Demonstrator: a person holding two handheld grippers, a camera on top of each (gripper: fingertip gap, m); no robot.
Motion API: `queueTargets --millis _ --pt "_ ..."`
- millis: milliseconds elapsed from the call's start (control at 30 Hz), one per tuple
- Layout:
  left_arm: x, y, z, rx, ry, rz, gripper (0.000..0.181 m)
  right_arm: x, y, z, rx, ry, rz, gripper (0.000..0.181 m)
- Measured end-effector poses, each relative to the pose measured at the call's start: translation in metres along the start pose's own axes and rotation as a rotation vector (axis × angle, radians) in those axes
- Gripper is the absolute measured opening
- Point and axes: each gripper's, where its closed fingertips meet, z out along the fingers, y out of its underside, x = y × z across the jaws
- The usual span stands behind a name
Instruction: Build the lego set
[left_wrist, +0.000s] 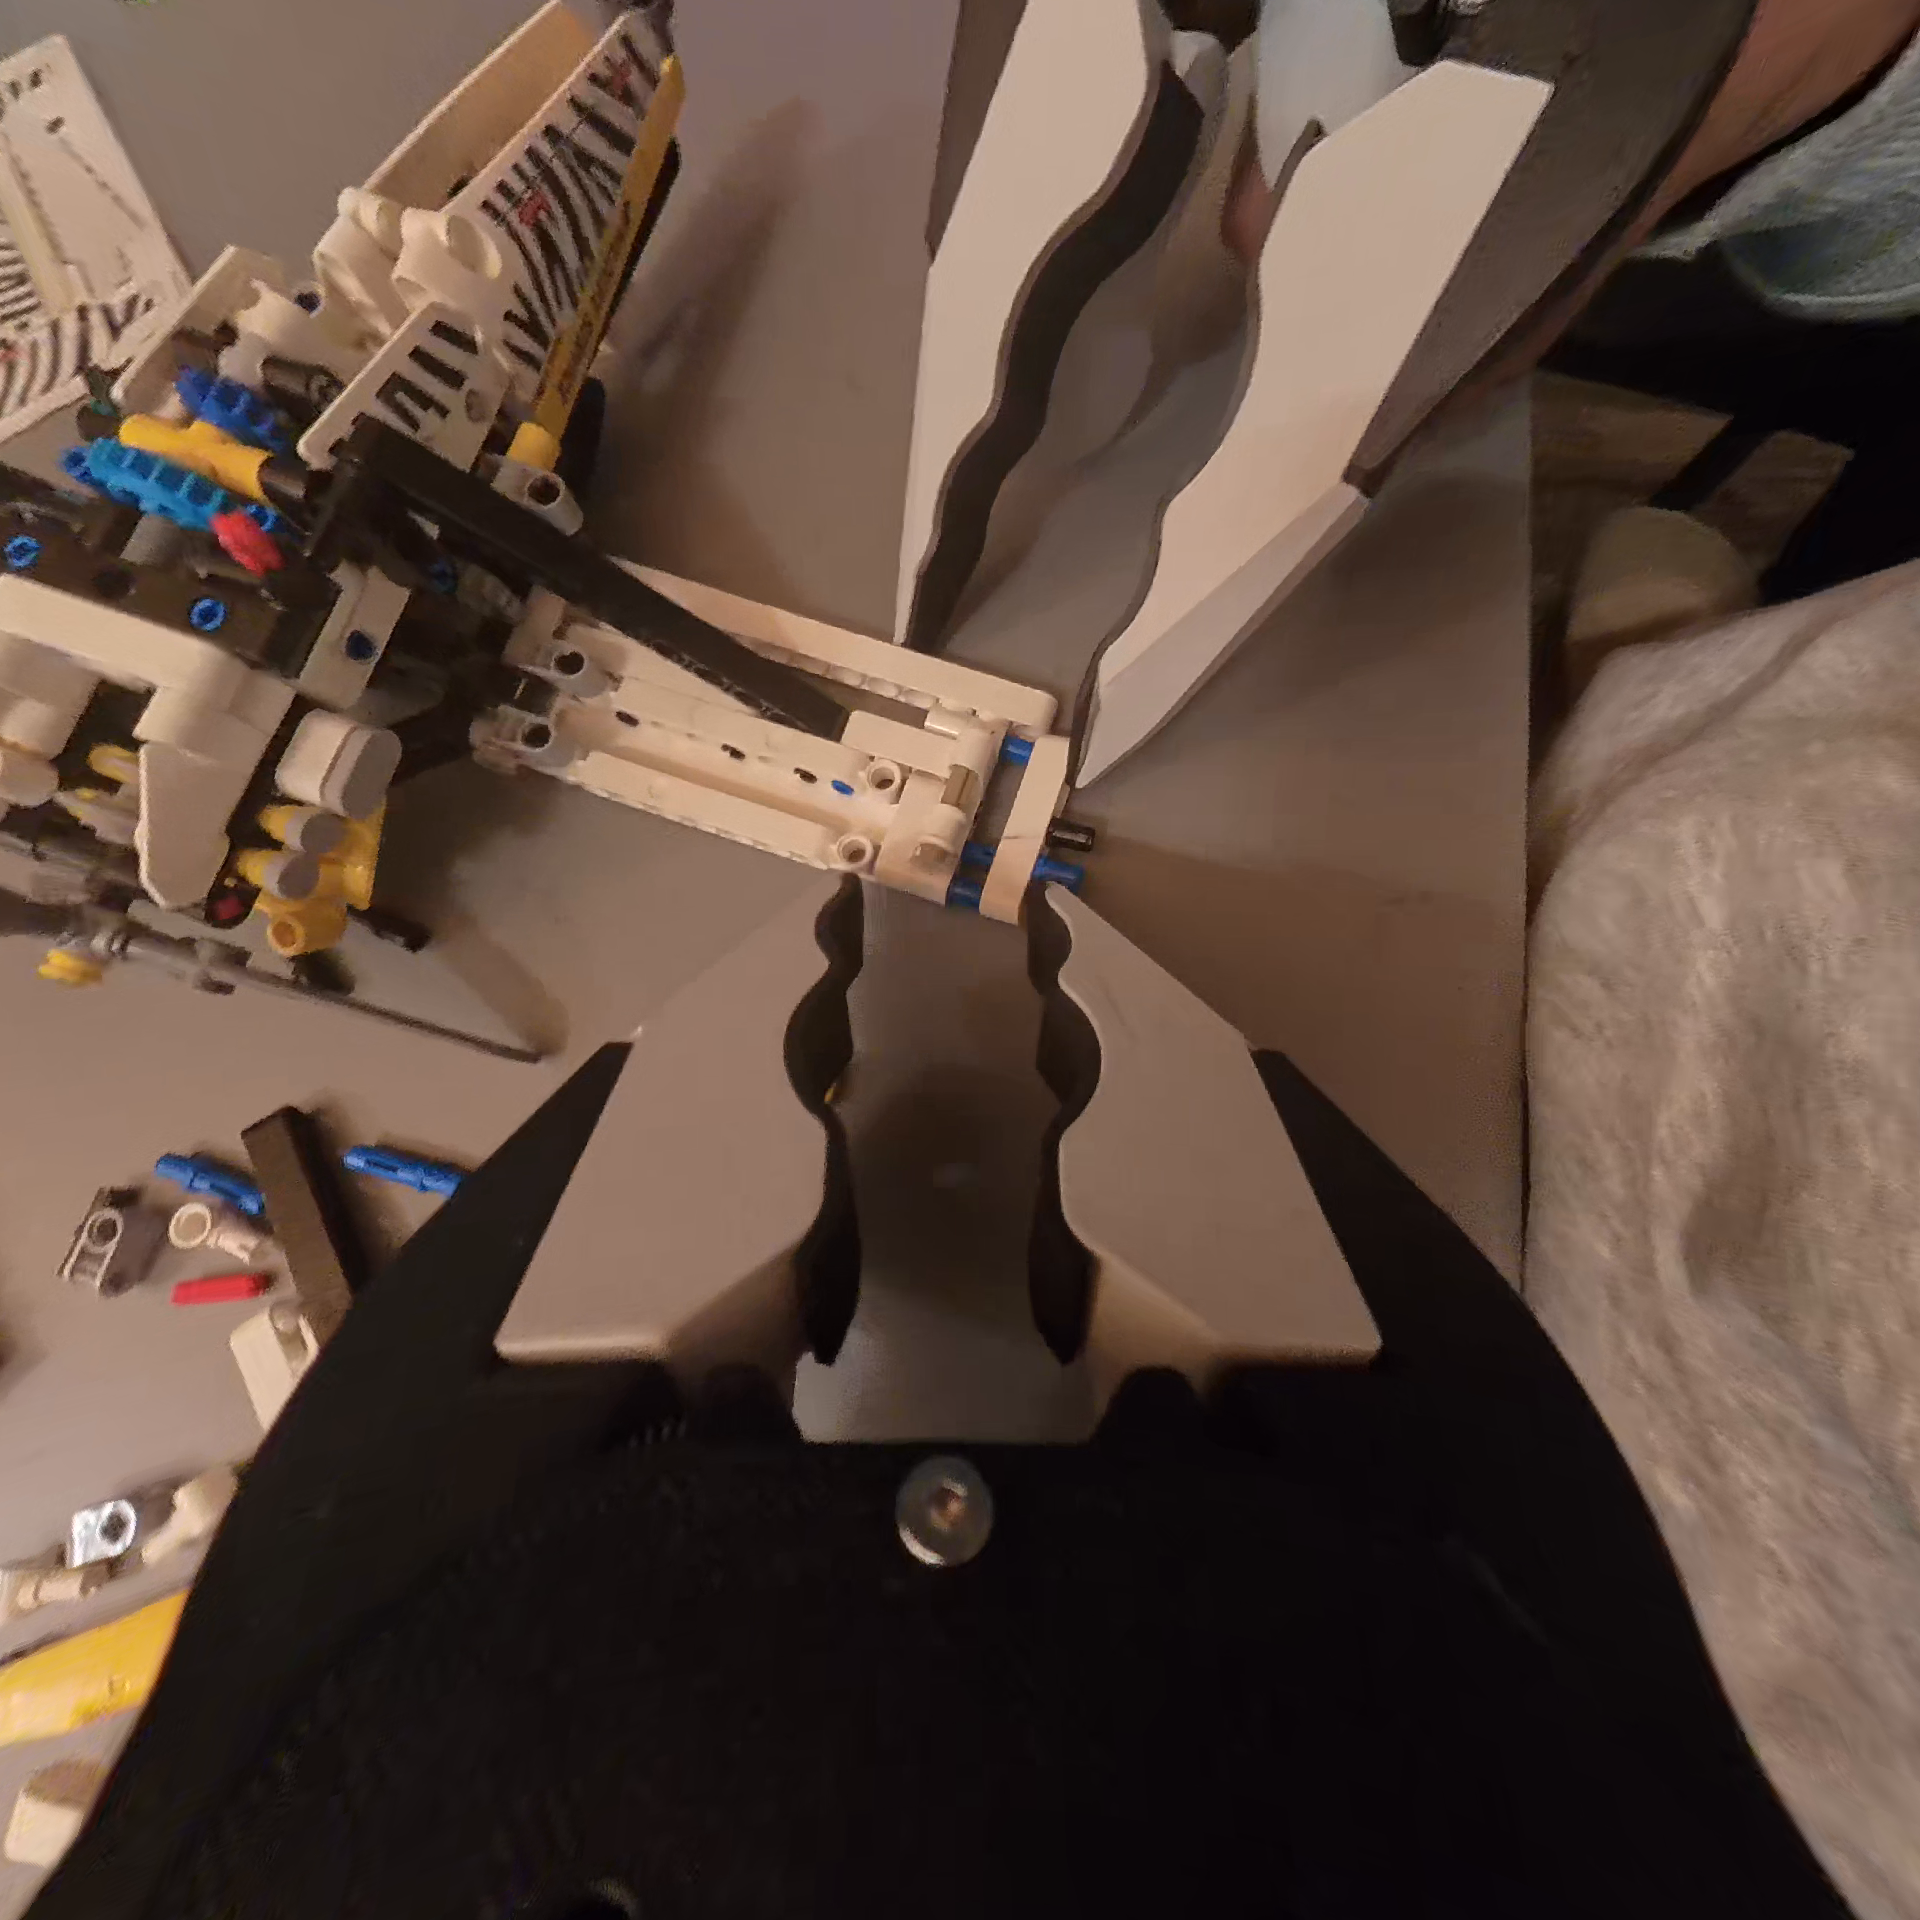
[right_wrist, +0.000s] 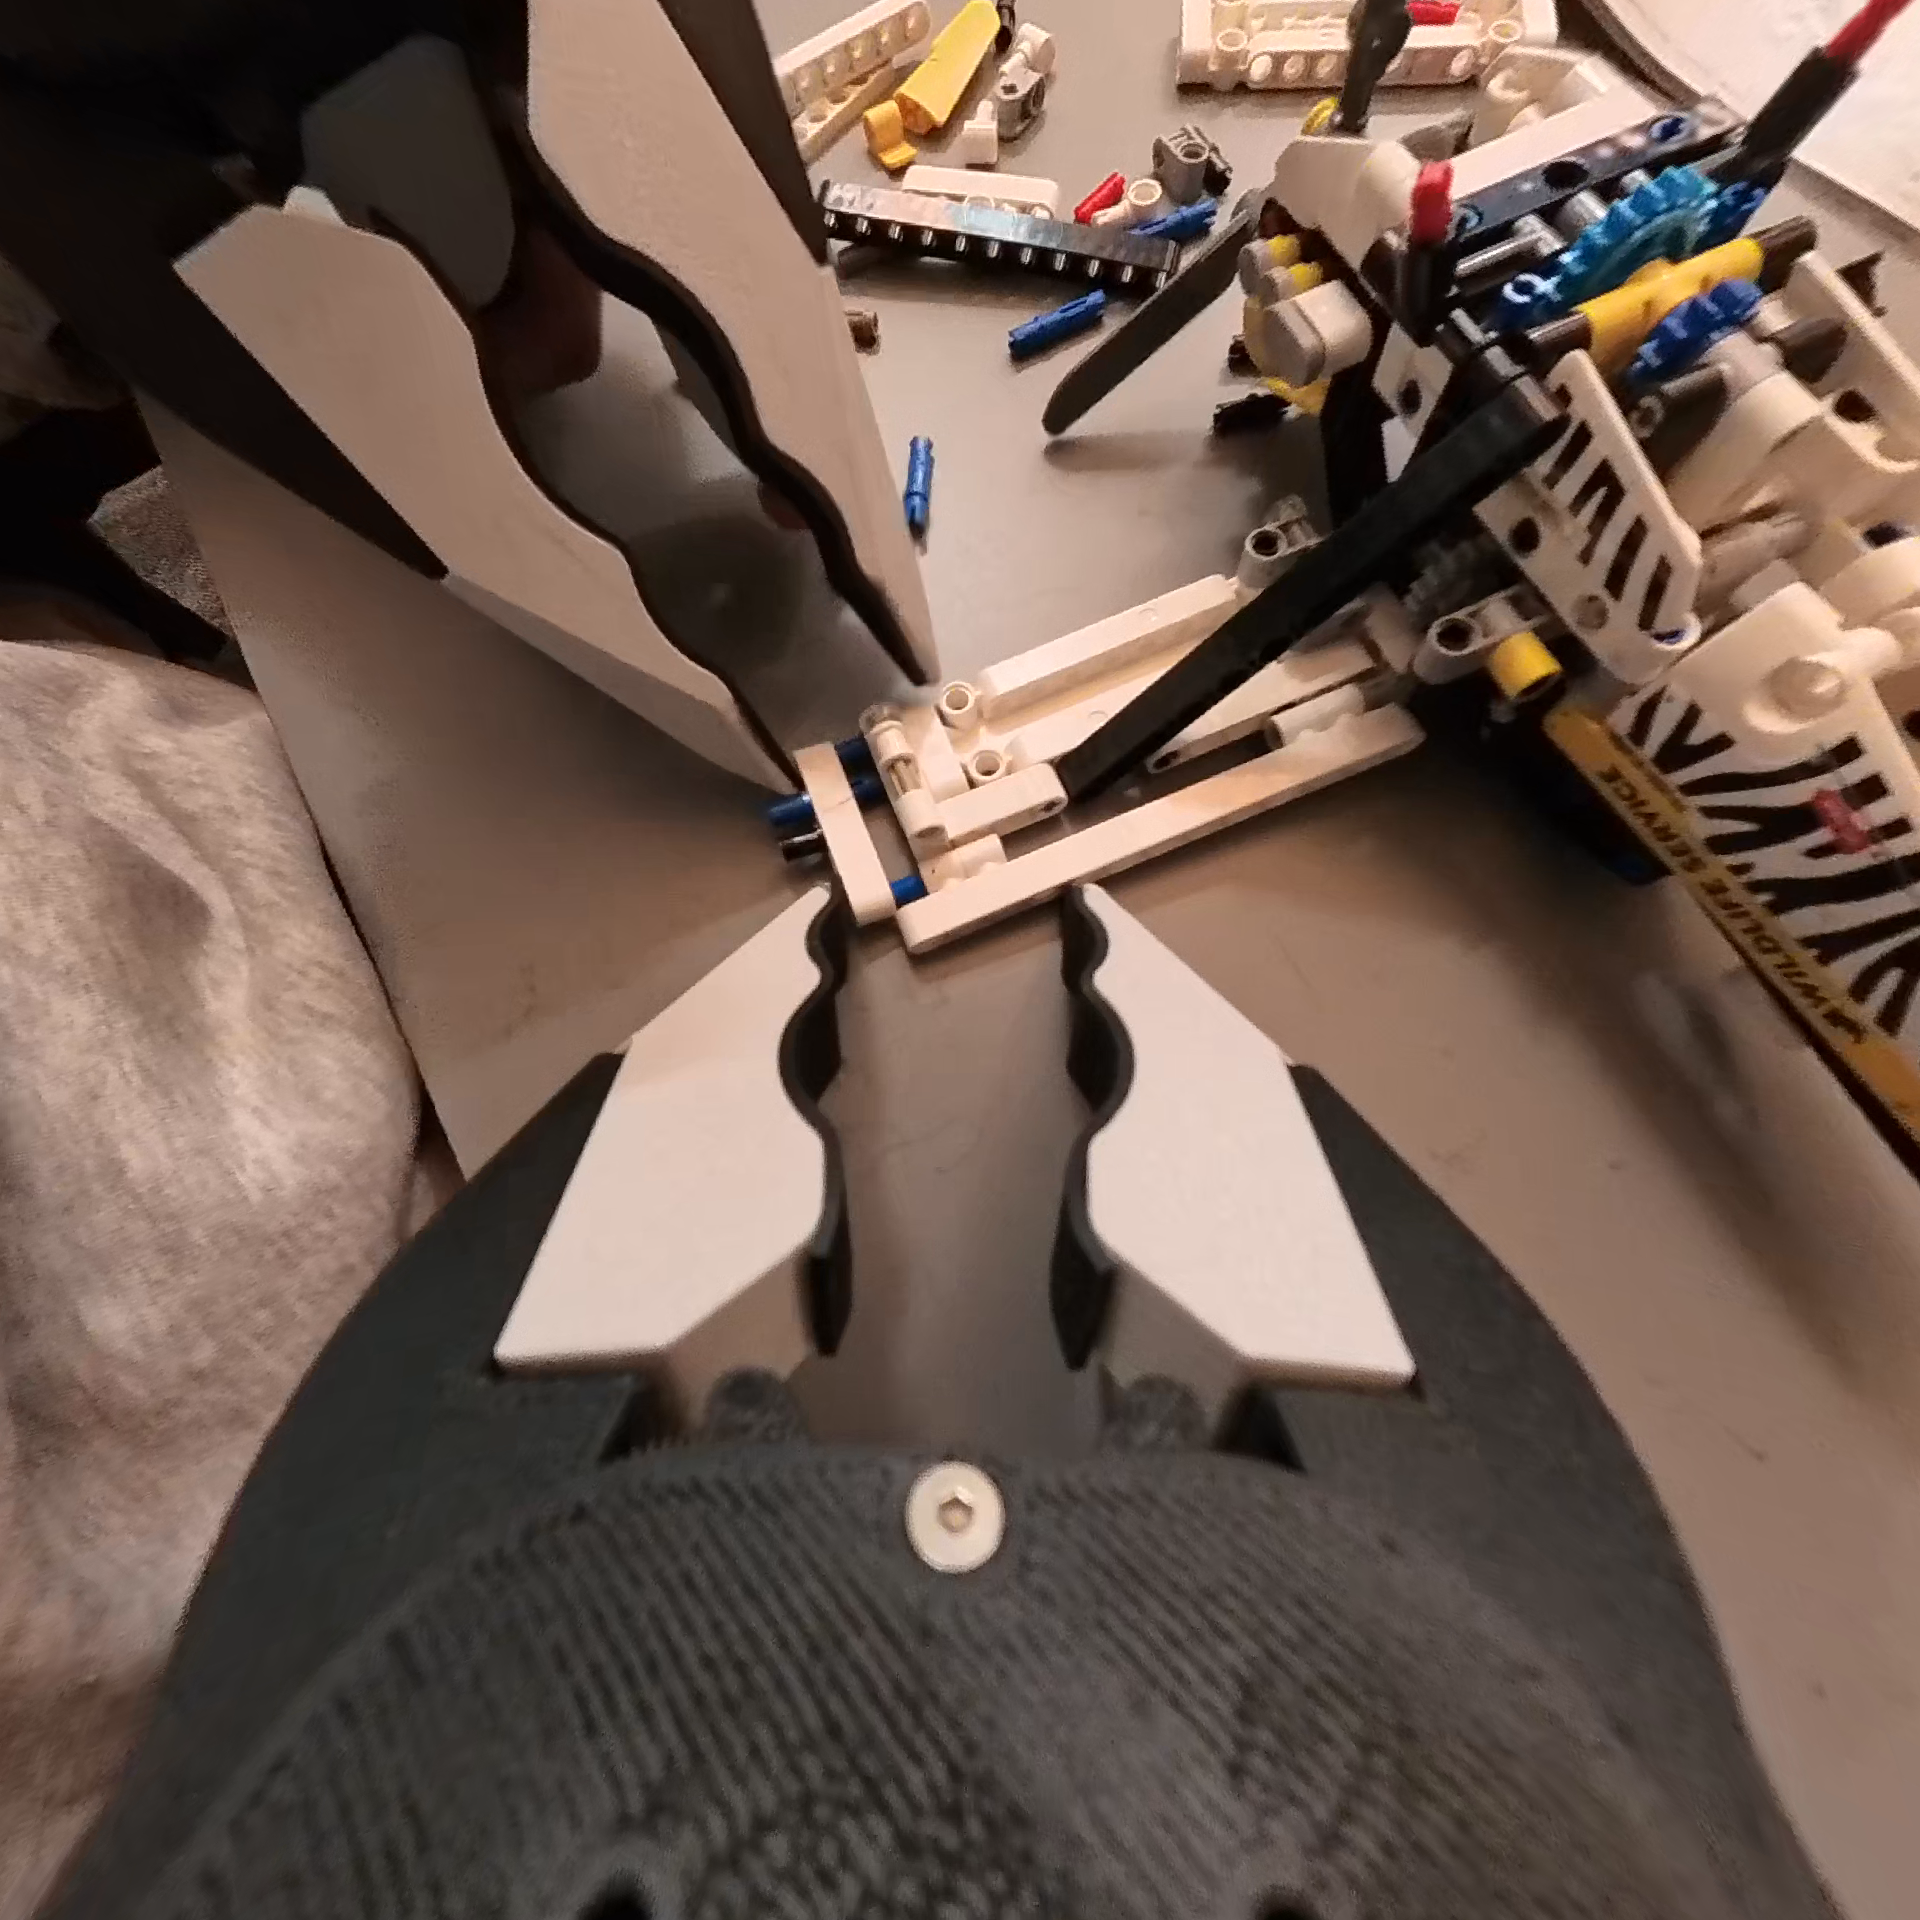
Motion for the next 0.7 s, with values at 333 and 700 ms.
queueTargets --millis 333,700 --pt "0.0030 0.0002 0.0027 0.008 0.169 -0.326 0.024 0.0006 -0.0006 -0.0015 0.009 -0.021 0.034 0.040" --pt "0.0025 0.0014 0.0048 -0.009 0.121 -0.257 0.023 0.0014 0.0003 -0.0018 0.020 0.007 0.020 0.040"
